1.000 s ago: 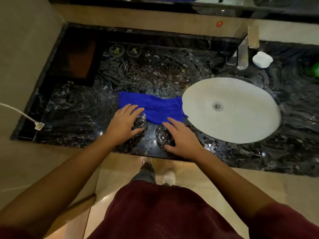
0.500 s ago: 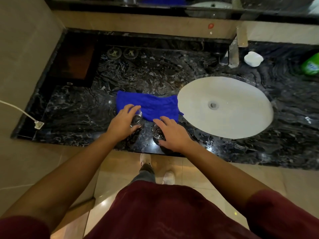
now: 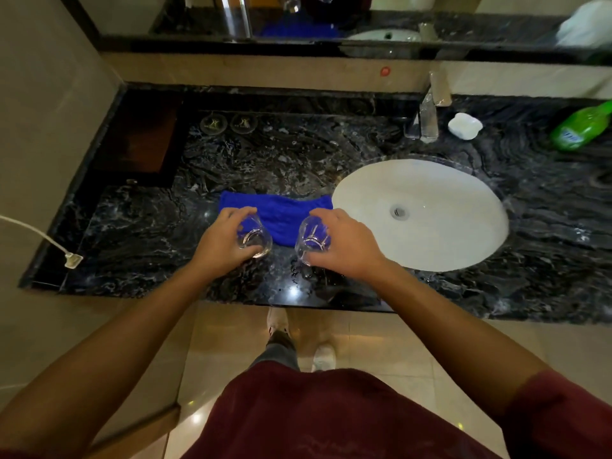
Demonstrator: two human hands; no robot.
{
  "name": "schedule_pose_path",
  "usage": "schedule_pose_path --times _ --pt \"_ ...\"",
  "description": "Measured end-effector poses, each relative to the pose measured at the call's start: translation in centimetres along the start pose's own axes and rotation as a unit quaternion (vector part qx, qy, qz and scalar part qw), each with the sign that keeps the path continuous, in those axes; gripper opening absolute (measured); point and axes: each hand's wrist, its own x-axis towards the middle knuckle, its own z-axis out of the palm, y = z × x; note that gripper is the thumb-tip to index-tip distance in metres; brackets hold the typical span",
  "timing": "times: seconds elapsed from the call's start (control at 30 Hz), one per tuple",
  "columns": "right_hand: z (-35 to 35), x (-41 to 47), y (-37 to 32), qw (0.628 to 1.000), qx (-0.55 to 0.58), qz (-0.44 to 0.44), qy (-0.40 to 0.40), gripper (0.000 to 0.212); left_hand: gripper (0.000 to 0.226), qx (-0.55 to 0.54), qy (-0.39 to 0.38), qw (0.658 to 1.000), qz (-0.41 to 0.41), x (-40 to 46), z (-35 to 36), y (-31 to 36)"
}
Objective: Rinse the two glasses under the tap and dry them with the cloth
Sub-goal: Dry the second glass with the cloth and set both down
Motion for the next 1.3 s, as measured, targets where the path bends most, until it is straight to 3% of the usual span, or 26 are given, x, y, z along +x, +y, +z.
schedule_pose_path --times 0.3,0.7,1.03,1.3 --pt "-8.7 -0.8 -2.7 0.992 0.046 -0.029 0.113 0.082 0.083 -0.053 0.082 0.992 0.080 1.4 -7.5 5.0" --pt "-15.9 2.7 -6.5 0.972 0.067 -0.088 0.209 0.083 0.080 -0.103 0.160 0.977 0.099 3.7 -15.0 8.3" --pt "-14.2 14.1 -7.5 0.977 0.056 -0.080 0.192 0.082 0.084 -0.036 0.172 0.981 0.080 11.9 -17.0 2.0" --pt "-10.2 26.9 -8.4 0.986 0.051 -0.047 0.151 0.078 0.092 0.002 0.121 0.990 0.069 22.0 -18.2 -6.6"
